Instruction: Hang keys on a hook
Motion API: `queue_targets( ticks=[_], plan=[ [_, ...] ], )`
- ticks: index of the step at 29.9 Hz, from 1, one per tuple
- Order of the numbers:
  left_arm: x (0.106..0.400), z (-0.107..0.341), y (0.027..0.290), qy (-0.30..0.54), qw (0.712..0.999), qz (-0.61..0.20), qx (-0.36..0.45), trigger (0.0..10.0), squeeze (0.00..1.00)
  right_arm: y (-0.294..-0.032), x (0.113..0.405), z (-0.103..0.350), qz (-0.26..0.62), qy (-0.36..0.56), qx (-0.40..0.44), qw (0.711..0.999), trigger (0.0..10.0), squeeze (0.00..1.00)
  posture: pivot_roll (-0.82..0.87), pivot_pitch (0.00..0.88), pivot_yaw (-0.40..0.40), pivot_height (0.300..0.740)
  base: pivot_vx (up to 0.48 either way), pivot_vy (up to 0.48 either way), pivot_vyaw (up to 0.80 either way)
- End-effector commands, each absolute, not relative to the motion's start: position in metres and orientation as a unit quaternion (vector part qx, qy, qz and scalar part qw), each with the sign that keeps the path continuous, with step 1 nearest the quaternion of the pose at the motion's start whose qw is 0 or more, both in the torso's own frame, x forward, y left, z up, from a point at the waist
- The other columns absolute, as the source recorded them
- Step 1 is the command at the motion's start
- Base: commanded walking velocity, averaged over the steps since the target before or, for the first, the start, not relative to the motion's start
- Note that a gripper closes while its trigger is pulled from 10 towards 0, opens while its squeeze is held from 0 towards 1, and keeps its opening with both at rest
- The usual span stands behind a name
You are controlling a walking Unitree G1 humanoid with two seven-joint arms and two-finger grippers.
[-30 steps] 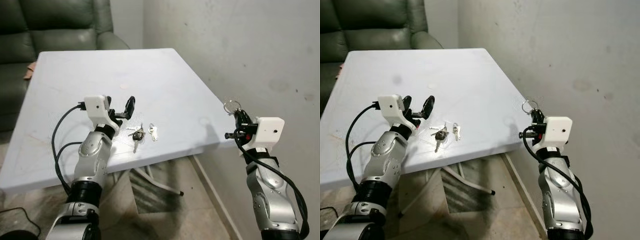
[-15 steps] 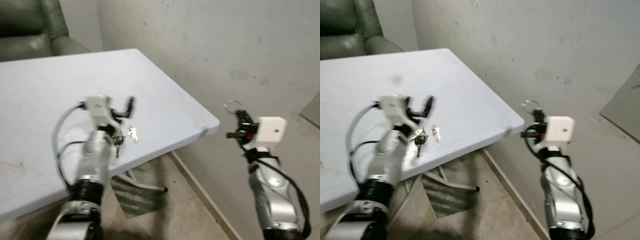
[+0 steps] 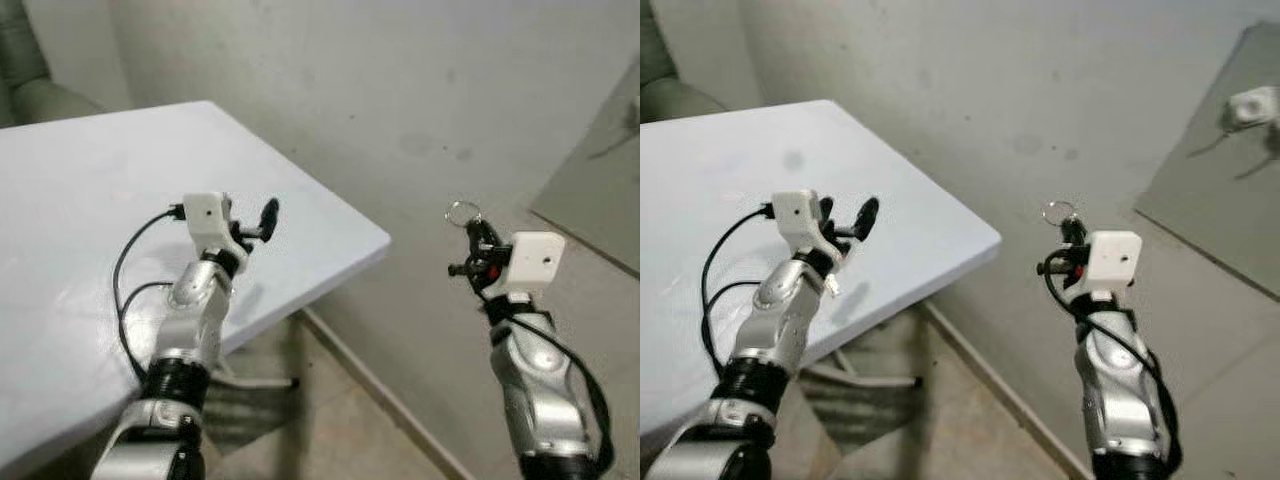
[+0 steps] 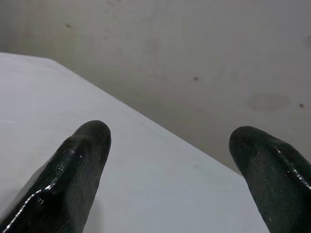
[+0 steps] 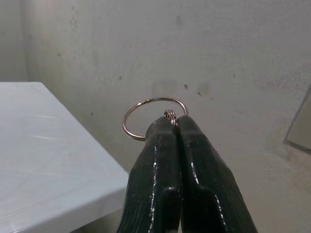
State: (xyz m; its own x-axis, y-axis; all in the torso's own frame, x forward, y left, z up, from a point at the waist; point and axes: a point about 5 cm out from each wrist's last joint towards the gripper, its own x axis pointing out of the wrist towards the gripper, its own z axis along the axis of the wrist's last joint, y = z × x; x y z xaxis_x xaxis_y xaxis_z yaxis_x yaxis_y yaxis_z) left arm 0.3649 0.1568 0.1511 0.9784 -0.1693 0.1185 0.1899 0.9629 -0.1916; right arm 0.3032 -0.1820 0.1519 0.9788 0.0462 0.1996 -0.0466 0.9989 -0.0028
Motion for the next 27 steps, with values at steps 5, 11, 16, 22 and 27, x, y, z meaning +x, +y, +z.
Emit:
queue_targets(
  ticks=[5, 11, 16, 22, 27],
  plan=[
    [0.367, 0.156, 0.148, -0.05, 0.988, -0.101, -0.102, 10.0, 0.0, -0.189, 0.304, 0.156, 0.01, -0.103, -0.004, 0.995, 10.0, 0.0, 0.01, 0.0, -0.055, 0.74, 0.0, 0.0, -0.68],
    [0.366, 0.155, 0.148, -0.046, 0.989, -0.101, -0.101, 10.0, 0.0, -0.189, 0.304, 0.155, 0.006, -0.097, -0.006, 0.995, 10.0, 0.0, 0.01, 0.0, -0.053, 0.74, 0.0, 0.0, -0.66],
    [0.363, 0.153, 0.145, -0.041, 0.988, -0.11, -0.103, 10.0, 0.0, -0.193, 0.302, 0.152, -0.005, -0.095, -0.022, 0.995, 10.0, 0.0, 0.01, 0.0, -0.052, 0.74, 0.0, 0.0, 0.0],
    [0.357, 0.153, 0.133, -0.039, 0.983, -0.152, -0.099, 10.0, 0.0, -0.192, 0.3, 0.151, -0.003, -0.094, -0.02, 0.995, 10.0, 0.0, 0.01, 0.0, -0.05, 0.74, 0.0, 0.0, 0.0],
    [0.353, 0.155, 0.126, -0.044, 0.979, -0.176, -0.096, 10.0, 0.0, -0.19, 0.299, 0.151, -0.002, -0.094, -0.02, 0.995, 10.0, 0.0, 0.01, 0.0, -0.048, 0.74, 0.0, 0.0, 0.0]
  ],
)
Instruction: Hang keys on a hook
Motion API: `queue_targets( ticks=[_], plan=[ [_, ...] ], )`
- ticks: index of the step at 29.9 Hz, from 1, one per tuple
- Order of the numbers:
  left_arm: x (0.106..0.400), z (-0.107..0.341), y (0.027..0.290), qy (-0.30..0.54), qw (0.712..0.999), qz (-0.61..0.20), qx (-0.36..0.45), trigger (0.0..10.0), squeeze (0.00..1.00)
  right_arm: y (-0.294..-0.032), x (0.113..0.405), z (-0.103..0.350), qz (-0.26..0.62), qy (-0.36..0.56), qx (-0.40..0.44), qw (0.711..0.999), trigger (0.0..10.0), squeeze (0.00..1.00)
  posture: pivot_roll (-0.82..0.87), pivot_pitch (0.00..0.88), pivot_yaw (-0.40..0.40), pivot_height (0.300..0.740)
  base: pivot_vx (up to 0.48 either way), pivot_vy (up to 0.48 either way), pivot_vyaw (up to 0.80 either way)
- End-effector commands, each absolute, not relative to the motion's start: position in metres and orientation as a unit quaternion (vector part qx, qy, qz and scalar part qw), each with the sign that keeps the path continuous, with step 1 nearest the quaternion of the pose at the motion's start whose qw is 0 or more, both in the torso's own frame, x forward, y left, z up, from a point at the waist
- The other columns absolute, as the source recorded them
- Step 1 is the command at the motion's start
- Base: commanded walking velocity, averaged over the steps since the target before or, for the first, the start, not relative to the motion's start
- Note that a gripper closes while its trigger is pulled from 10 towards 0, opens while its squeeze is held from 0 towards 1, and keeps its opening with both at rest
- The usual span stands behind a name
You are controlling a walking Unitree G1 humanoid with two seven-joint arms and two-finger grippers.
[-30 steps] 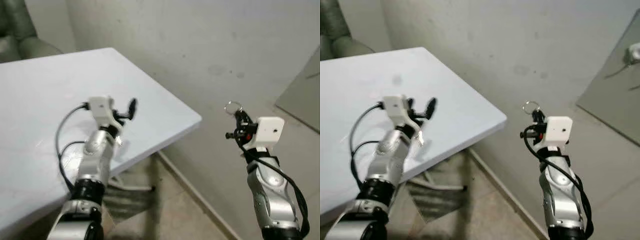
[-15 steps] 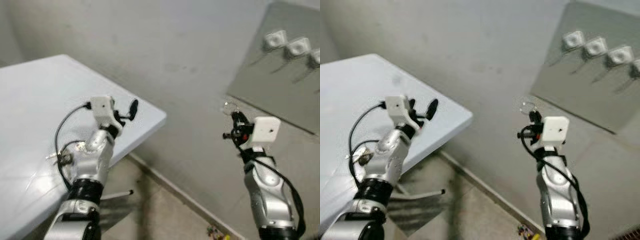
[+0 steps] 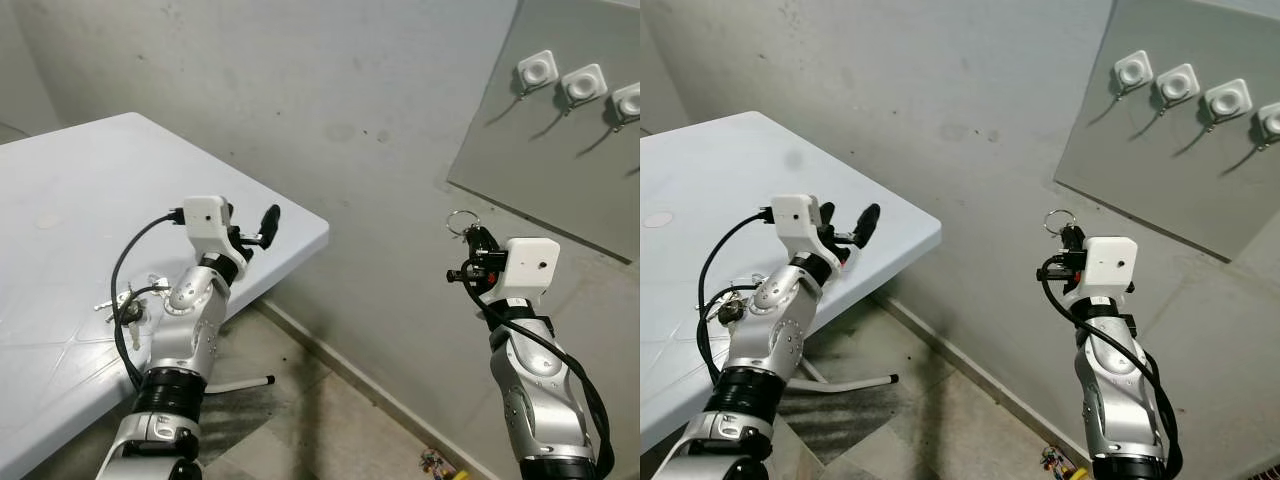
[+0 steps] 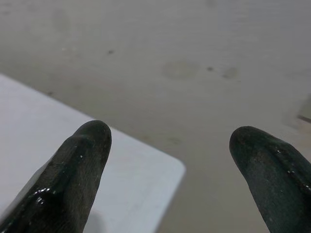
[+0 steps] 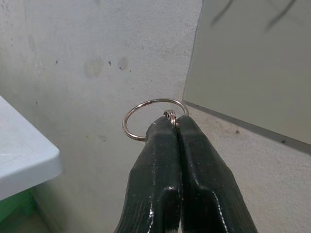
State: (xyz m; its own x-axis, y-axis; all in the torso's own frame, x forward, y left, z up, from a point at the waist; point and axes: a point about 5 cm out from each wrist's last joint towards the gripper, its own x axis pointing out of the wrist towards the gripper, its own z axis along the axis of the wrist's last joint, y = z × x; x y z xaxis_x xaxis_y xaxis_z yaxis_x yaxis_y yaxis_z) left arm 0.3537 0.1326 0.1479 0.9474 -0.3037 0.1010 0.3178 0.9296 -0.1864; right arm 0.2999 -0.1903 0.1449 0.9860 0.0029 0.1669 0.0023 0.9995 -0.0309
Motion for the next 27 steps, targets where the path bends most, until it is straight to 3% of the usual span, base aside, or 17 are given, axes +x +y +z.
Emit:
queue_targets(
  ticks=[1, 18, 27],
  plan=[
    [0.3519, 0.1555, 0.1231, -0.047, 0.977, -0.187, -0.089, 10.0, 0.0, -0.1895, 0.2988, 0.151, 0.002, -0.095, -0.019, 0.995, 10.0, 0.0, 0.01, 0.0, -0.048, 0.74, 0.0, 0.0, 0.0],
    [0.3463, 0.1588, 0.1184, -0.048, 0.974, -0.207, -0.082, 10.0, 0.0, -0.1876, 0.2957, 0.148, 0.002, -0.09, -0.002, 0.996, 10.0, 0.0, 0.0, 0.0, -0.032, 0.74, 0.297, 0.0, 0.0],
    [0.3449, 0.1595, 0.117, -0.045, 0.974, -0.21, -0.077, 10.0, 0.0, -0.1864, 0.2939, 0.146, 0.002, -0.086, 0.003, 0.996, 10.0, 0.0, 0.0, 0.0, -0.028, 0.74, 0.107, 0.0, -0.57]
  ],
)
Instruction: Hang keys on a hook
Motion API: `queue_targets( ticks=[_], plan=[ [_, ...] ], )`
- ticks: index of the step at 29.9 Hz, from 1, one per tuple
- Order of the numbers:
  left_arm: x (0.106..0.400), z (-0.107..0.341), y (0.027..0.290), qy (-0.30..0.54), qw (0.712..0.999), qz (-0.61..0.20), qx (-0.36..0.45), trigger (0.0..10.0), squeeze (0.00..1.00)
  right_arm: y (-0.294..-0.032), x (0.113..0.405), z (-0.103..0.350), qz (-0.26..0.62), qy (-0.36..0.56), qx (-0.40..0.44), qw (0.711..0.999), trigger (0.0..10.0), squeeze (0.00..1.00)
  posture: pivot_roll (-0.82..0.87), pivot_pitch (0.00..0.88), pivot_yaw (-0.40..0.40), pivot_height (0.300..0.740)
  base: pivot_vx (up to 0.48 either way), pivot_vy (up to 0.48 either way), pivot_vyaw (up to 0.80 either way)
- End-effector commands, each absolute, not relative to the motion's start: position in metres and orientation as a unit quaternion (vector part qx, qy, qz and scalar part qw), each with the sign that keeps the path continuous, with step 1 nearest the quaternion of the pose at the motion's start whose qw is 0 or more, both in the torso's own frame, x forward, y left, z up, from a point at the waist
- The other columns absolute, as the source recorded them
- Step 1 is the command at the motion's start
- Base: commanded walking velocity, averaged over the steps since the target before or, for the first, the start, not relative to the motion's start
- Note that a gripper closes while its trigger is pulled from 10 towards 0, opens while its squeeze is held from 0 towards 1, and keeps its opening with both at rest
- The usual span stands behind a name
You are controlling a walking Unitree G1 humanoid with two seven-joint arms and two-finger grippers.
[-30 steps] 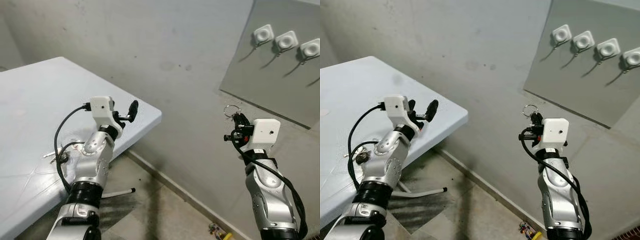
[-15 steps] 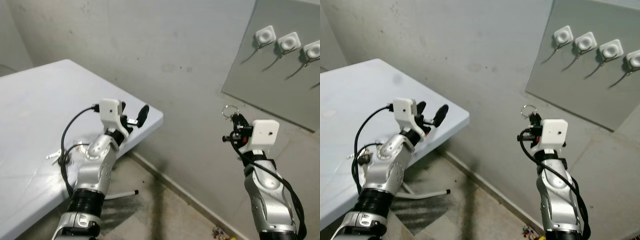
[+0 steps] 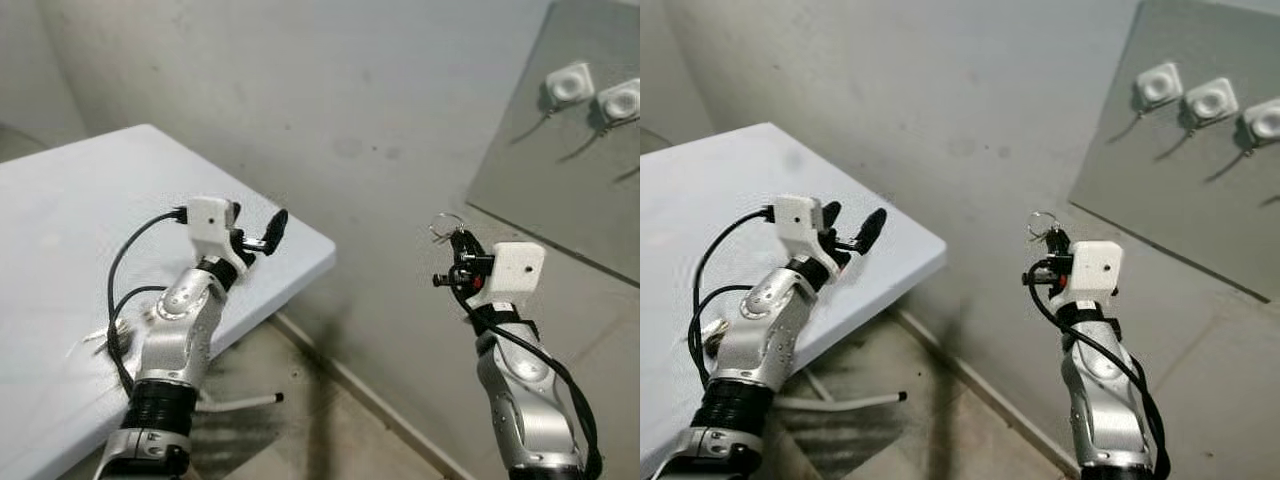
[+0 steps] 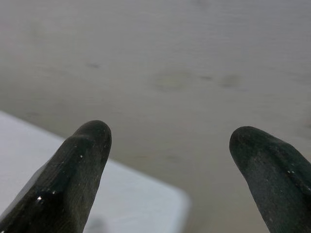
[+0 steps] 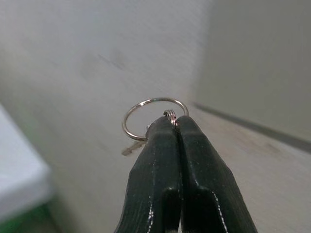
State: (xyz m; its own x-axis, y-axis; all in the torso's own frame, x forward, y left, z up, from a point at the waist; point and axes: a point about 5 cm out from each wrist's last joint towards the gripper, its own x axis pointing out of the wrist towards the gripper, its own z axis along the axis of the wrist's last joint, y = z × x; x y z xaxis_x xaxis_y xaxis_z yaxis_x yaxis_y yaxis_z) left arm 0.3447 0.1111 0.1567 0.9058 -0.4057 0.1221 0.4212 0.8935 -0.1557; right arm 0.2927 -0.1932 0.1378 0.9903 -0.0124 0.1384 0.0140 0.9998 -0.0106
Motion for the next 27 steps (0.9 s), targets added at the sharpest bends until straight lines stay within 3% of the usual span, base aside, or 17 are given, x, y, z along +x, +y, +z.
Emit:
queue_targets(
  ticks=[1, 8, 27],
  plan=[
    [0.345, 0.16, 0.117, -0.044, 0.974, -0.21, -0.077, 10.0, 0.0, -0.186, 0.294, 0.146, 0.002, -0.086, 0.003, 0.996, 10.0, 0.0, 0.0, 0.0, -0.028, 0.74, 0.0, 0.0, -0.58],
    [0.343, 0.162, 0.116, -0.057, 0.974, -0.203, -0.078, 10.0, 0.0, -0.183, 0.295, 0.147, 0.013, -0.09, -0.004, 0.996, 10.0, 0.0, 0.01, 0.0, -0.034, 0.736, 0.0, 0.0, -0.55],
    [0.341, 0.166, 0.103, -0.051, 0.967, -0.242, -0.064, 10.0, 0.0, -0.181, 0.292, 0.148, 0.031, -0.095, -0.011, 0.995, 10.0, 0.0, 0.01, 0.0, -0.039, 0.732, 0.0, 0.0, 0.0]
  ],
)
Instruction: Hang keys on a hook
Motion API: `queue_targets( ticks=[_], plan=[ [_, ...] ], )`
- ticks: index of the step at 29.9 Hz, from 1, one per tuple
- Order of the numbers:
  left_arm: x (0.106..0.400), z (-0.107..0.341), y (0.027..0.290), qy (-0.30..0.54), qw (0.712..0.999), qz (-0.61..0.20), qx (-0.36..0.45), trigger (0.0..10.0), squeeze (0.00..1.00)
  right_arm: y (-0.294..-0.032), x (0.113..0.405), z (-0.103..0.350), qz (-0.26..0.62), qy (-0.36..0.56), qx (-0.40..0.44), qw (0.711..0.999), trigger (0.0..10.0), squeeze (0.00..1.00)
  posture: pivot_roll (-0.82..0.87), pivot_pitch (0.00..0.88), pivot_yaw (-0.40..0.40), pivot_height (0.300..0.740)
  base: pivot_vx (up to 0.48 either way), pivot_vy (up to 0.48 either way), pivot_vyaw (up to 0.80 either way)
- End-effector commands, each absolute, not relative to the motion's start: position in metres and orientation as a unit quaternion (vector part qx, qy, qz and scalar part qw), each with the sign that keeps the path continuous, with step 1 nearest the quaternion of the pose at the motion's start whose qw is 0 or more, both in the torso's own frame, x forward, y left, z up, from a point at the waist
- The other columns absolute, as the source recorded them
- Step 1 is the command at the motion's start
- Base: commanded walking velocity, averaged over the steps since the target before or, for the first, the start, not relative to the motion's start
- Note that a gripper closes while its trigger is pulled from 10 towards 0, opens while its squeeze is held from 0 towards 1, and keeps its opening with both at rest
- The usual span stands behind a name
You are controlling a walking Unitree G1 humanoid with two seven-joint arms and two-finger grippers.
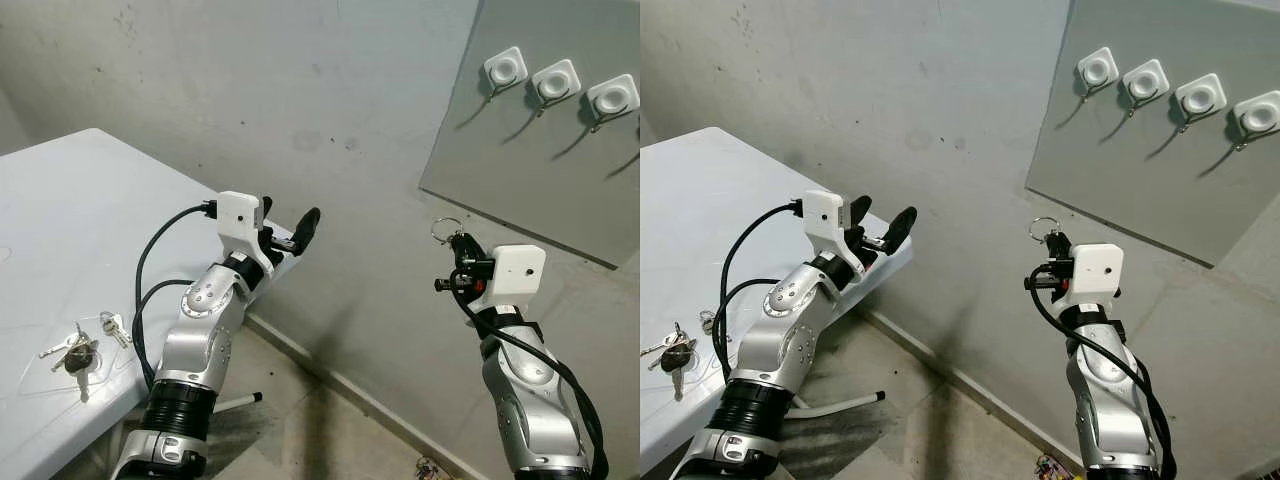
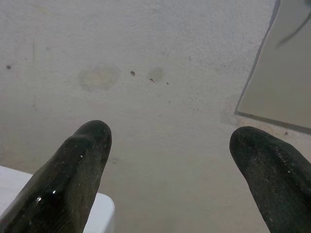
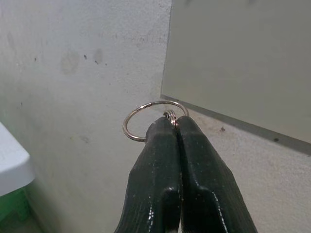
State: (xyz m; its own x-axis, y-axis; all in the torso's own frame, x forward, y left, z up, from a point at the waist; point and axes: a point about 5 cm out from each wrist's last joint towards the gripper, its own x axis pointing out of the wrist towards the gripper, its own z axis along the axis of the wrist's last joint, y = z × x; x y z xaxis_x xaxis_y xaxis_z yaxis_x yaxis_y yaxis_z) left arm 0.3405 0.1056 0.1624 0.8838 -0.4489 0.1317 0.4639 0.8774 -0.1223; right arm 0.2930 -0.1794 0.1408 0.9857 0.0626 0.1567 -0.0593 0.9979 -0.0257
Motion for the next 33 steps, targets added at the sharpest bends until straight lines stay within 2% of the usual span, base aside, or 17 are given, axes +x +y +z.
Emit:
queue_targets(
  ticks=[1, 7, 11, 17, 19, 33],
  plan=[
    [0.34, 0.166, 0.103, -0.05, 0.966, -0.244, -0.065, 10.0, 0.0, -0.181, 0.291, 0.148, 0.031, -0.096, -0.011, 0.995, 10.0, 0.0, 0.01, 0.0, -0.039, 0.732, 0.0, 0.0, 0.0],
    [0.338, 0.173, 0.094, -0.068, 0.958, -0.271, -0.061, 10.0, 0.0, -0.178, 0.294, 0.152, 0.038, -0.103, -0.011, 0.994, 10.0, 0.0, 0.01, 0.0, -0.041, 0.732, 0.0, 0.0, 0.0],
    [0.335, 0.193, 0.073, -0.103, 0.938, -0.33, -0.039, 10.0, 0.0, -0.178, 0.305, 0.161, 0.048, -0.115, -0.022, 0.992, 10.0, 0.0, 0.01, 0.0, -0.038, 0.732, 0.0, 0.0, 0.0],
    [0.334, 0.208, 0.062, -0.122, 0.925, -0.357, -0.039, 10.0, 0.0, -0.181, 0.315, 0.171, 0.047, -0.127, -0.031, 0.99, 10.0, 0.0, 0.01, 0.0, -0.035, 0.732, 0.0, 0.0, 0.0],
    [0.334, 0.223, 0.054, -0.142, 0.916, -0.374, -0.037, 10.0, 0.0, -0.182, 0.327, 0.183, 0.045, -0.139, -0.039, 0.989, 10.0, 0.0, 0.01, 0.0, -0.03, 0.732, 0.0, 0.0, 0.0],
    [0.334, 0.245, 0.051, -0.164, 0.907, -0.386, -0.04, 10.0, 0.0, -0.184, 0.366, 0.232, 0.026, -0.21, -0.036, 0.977, 10.0, 0.0, 0.01, 0.0, -0.022, 0.732, 0.0, 0.0, 0.0]
  ],
)
